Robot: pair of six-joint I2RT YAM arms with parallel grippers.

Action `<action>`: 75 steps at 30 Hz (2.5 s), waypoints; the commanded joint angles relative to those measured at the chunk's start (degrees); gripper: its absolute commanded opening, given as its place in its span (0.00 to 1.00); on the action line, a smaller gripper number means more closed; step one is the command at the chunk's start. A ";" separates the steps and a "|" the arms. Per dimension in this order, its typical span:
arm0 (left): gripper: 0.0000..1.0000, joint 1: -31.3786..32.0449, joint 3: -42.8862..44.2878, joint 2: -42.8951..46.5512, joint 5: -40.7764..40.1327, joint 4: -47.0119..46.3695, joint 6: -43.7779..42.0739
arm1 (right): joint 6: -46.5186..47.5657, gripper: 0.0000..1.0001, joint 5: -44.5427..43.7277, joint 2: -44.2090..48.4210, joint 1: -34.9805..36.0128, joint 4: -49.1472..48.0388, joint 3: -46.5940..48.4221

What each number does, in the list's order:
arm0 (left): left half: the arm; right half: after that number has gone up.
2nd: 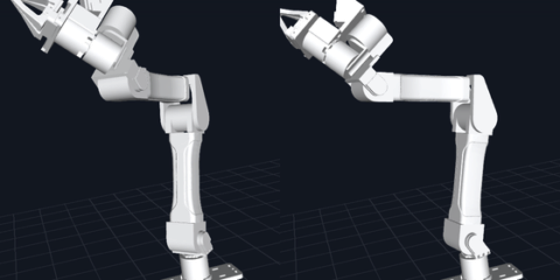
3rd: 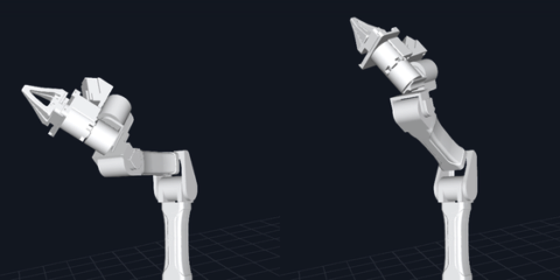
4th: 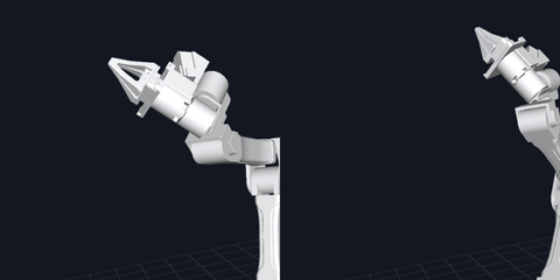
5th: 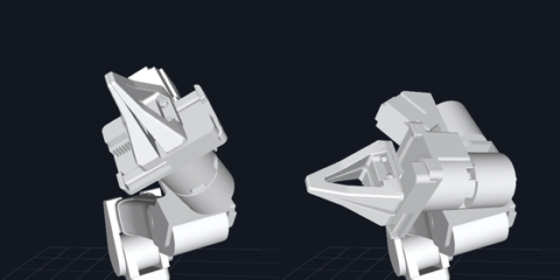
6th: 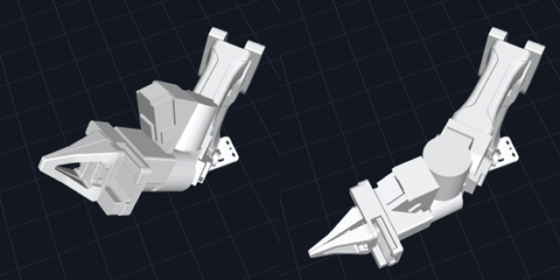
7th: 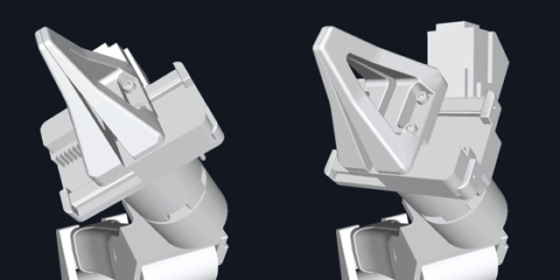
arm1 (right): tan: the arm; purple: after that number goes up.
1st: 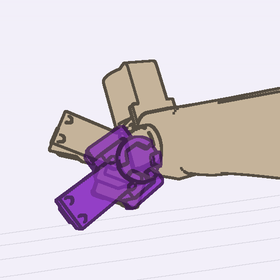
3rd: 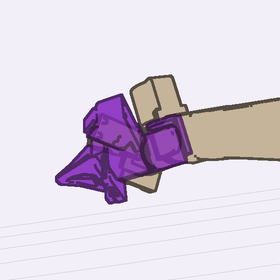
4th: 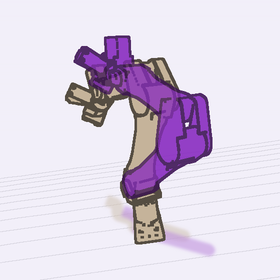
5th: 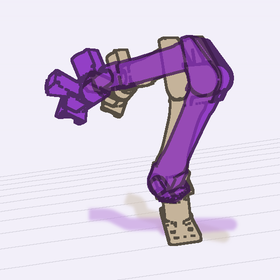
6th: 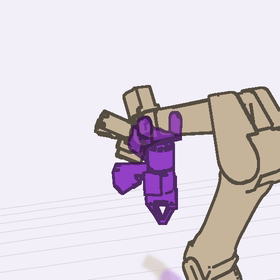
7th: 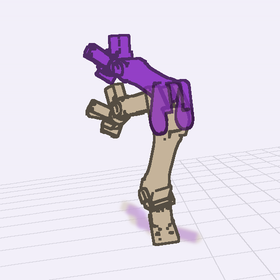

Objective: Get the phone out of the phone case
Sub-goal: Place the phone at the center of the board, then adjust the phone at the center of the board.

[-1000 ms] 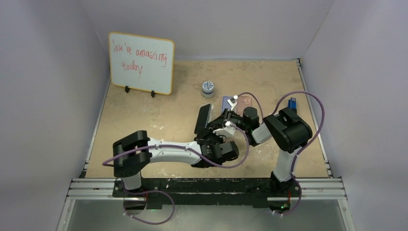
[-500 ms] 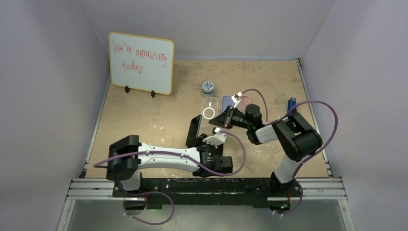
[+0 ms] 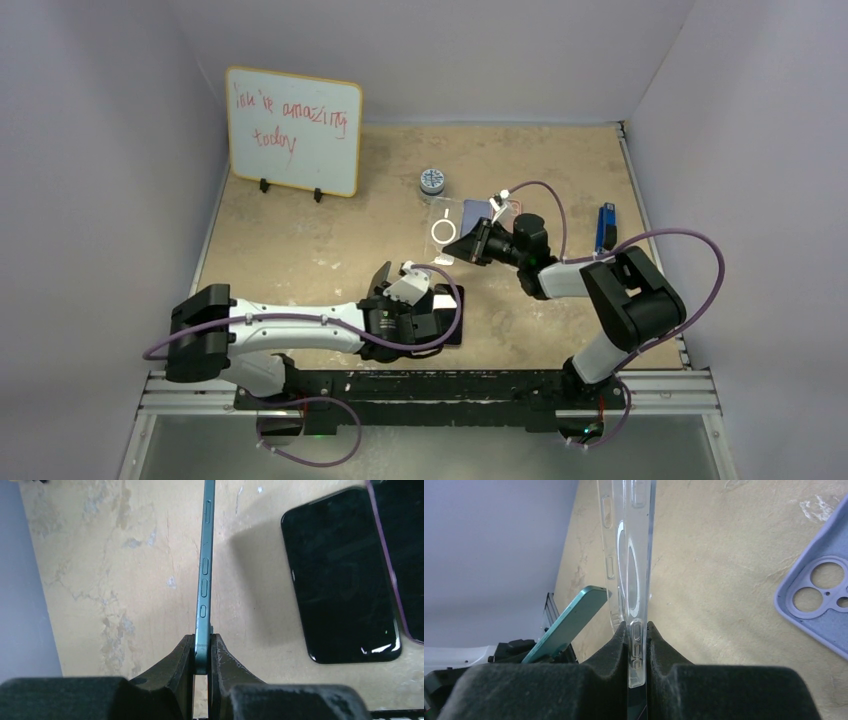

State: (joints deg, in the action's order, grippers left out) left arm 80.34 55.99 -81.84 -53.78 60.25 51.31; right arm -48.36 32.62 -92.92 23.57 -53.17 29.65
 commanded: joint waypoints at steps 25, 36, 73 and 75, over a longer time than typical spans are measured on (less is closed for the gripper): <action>0.43 -4.84 -4.37 -4.86 16.87 -12.60 -5.78 | 0.99 0.00 0.25 1.59 -2.02 -1.15 0.06; 0.72 -15.05 -11.32 6.10 20.11 -27.20 -11.19 | 0.99 0.00 0.66 2.03 -2.25 -1.24 -0.03; 0.75 -44.56 -37.48 22.82 63.65 -58.64 -4.68 | 3.40 0.00 -0.76 4.78 -3.62 2.27 -0.23; 0.76 -44.61 -34.97 24.92 60.63 -53.86 -6.49 | 4.23 0.00 -1.17 6.08 -4.70 4.67 0.21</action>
State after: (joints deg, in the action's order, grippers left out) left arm 35.66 17.67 -60.77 9.52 -1.37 46.76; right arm -46.76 32.45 -90.63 20.51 -51.00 29.50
